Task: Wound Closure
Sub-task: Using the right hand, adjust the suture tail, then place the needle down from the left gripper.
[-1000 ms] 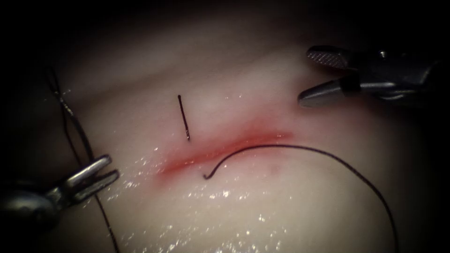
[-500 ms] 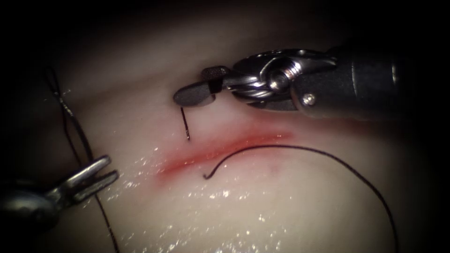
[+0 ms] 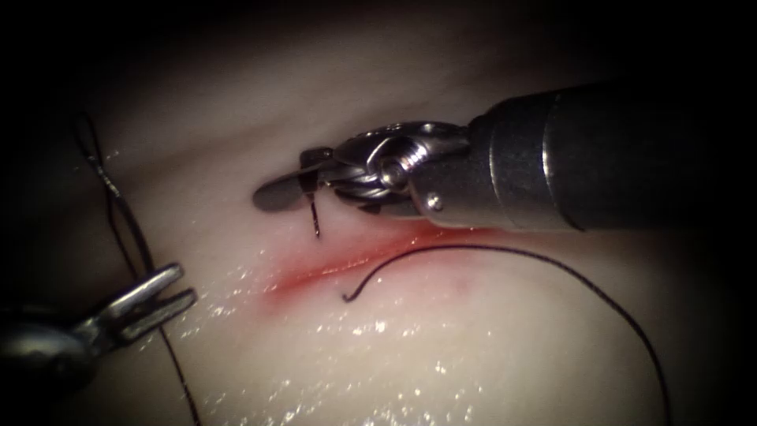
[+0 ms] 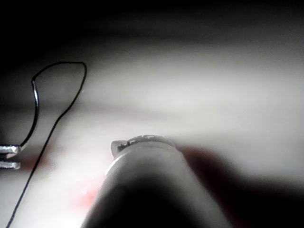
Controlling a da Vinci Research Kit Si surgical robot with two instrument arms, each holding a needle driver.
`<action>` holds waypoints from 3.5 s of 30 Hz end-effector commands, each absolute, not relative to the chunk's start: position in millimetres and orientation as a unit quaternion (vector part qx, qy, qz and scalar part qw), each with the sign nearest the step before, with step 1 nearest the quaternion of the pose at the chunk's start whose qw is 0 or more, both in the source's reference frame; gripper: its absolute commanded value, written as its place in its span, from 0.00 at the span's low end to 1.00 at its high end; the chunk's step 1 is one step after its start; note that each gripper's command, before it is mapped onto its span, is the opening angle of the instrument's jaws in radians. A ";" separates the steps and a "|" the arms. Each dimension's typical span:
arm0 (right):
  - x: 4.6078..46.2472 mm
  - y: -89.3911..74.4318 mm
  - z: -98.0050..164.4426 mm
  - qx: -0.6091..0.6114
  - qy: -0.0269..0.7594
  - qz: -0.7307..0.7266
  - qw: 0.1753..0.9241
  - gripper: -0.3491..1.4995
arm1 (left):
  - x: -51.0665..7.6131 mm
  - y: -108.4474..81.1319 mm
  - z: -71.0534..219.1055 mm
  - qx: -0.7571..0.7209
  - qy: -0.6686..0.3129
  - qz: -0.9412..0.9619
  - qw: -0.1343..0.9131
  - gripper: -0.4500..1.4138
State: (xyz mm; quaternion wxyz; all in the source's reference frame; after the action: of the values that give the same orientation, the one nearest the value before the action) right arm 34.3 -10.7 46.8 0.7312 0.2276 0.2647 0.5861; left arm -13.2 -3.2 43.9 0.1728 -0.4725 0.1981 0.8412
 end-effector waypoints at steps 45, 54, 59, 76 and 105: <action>31.6 -8.3 42.7 0.215 0.514 0.486 0.674 0.00 | -13.6 -3.2 45.0 -0.474 0.197 0.841 0.171 0.00; 31.6 -10.0 41.0 0.232 0.554 0.445 0.664 0.00 | -13.5 -1.9 46.1 -0.473 0.196 0.842 0.170 0.00; 30.9 -10.1 40.0 0.220 0.566 0.430 0.669 0.00 | -13.5 -1.3 46.9 -0.474 0.196 0.841 0.172 0.00; 28.6 -8.4 38.9 0.159 0.610 0.440 0.640 0.95 | -13.2 -0.1 49.2 -0.470 0.189 0.846 0.167 0.00; 16.2 -4.7 36.0 0.085 0.609 0.329 0.717 0.83 | -13.2 6.8 60.5 -0.445 0.157 0.858 0.204 0.07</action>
State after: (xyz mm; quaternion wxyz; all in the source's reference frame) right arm 15.5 -5.0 35.7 0.7335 0.0866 0.5956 0.3159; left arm -12.8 7.2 59.9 0.2098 -0.4434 0.1546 0.8576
